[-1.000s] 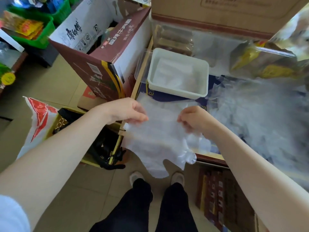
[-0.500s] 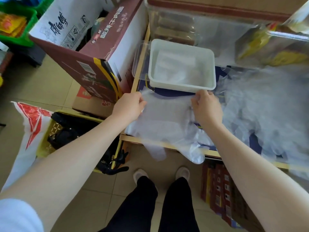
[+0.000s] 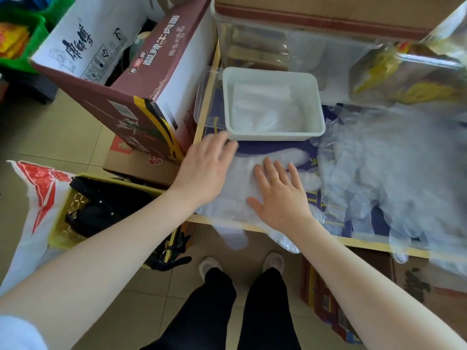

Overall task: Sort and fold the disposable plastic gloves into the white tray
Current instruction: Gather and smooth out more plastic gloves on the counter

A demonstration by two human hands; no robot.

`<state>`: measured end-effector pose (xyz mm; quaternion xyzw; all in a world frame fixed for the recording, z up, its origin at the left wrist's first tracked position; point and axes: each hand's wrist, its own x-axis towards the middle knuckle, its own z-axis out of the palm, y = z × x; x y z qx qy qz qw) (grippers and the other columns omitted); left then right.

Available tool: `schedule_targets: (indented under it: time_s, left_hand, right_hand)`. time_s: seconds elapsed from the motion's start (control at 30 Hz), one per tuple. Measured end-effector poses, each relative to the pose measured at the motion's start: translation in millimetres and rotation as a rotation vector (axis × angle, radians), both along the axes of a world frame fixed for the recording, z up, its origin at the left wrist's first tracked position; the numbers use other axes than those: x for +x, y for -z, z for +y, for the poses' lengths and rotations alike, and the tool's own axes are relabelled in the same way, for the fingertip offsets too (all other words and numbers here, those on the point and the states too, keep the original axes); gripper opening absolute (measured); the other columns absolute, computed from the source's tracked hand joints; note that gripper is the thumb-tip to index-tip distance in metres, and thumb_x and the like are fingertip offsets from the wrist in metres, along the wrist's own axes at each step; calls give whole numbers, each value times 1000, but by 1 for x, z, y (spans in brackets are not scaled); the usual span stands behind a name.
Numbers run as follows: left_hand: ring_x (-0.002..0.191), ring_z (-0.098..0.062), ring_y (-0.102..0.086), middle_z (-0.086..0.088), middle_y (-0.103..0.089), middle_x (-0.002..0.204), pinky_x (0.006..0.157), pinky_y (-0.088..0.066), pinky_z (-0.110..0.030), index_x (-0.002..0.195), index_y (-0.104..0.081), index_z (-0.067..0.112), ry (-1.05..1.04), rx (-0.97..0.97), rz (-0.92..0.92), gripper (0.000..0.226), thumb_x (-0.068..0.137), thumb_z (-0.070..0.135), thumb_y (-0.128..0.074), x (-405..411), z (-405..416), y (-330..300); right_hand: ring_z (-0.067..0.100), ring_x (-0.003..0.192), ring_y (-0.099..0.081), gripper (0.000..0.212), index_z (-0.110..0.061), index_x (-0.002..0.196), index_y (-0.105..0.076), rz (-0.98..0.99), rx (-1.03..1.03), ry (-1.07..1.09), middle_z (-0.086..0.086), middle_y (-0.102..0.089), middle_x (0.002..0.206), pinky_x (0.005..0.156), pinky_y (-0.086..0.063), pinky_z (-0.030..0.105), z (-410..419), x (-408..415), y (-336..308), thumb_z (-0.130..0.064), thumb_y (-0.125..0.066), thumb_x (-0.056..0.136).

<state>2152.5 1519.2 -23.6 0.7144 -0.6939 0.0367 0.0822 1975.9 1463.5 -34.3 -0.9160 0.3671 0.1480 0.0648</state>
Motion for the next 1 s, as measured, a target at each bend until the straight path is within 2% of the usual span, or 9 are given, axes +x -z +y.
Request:
schedule_targets:
  time_s: [0.1,0.2,0.27,0.4,0.57,0.63,0.77,0.9,1.0]
  left_hand:
    - [141,-30,-22,-16,-23,153,113,-20,-43,140,-37,7,182,342,58,48,93,17,-33,-16,1,3]
    - [145,-21,8,-7,10,158,116,4,-34,150,-3,16,99,621,87,74,94,52,-36,-12,9,9]
    - [145,-22,12,-7,16,157,116,5,-34,149,7,18,92,626,53,85,90,61,-35,-11,15,14]
    - [144,-24,13,-10,18,156,116,5,-36,149,9,19,62,584,7,86,89,65,-32,-15,21,15]
    - [144,-28,11,-9,13,157,114,7,-38,149,6,20,29,548,35,87,85,70,-24,-16,23,18]
    - [144,-27,11,-5,15,157,115,6,-39,149,6,23,2,587,40,87,85,69,-32,-17,21,17]
    - [144,-26,14,-2,19,156,115,4,-42,148,10,27,-42,667,28,90,84,67,-40,-20,16,11]
    - [144,-25,15,-1,20,156,116,-1,-42,148,12,28,-93,719,46,93,84,64,-45,-26,11,3]
    - [145,-24,8,-1,13,157,116,-6,-39,150,3,27,-153,732,90,95,81,62,-53,-33,5,-6]
  right_hand:
    - [30,144,-15,75,-15,149,-20,-32,-30,-63,12,-14,156,115,3,46,-3,-2,4,-56,-42,90]
    - [30,143,-17,69,-15,146,-29,-9,-51,-94,11,-23,154,115,-1,47,-16,-11,2,-52,-46,90]
    - [29,145,-7,56,-14,144,-32,30,-116,6,11,-17,156,114,7,46,-26,-21,-1,-39,-43,95]
    - [37,135,-30,32,0,113,-60,-226,-359,112,22,-39,143,114,-15,47,-18,-27,-2,-7,-53,82]
    - [30,133,-39,56,-6,126,-55,-312,-228,-156,15,-34,149,109,-30,43,5,3,3,-30,-66,76]
    - [27,138,-28,60,-6,131,-50,-253,-216,-198,11,-23,153,112,-21,42,-4,-3,15,-34,-61,79]
    - [28,141,-16,70,-7,137,-45,-128,-178,-12,11,-20,155,113,-4,43,-35,-37,35,-54,-38,86]
    - [31,145,1,80,-12,149,-18,-47,-136,125,11,2,158,114,10,41,-69,-68,26,-65,-23,89]
    - [34,144,-6,65,-9,145,-28,-160,-108,67,14,-6,157,116,-2,45,-82,-81,14,-49,-35,95]
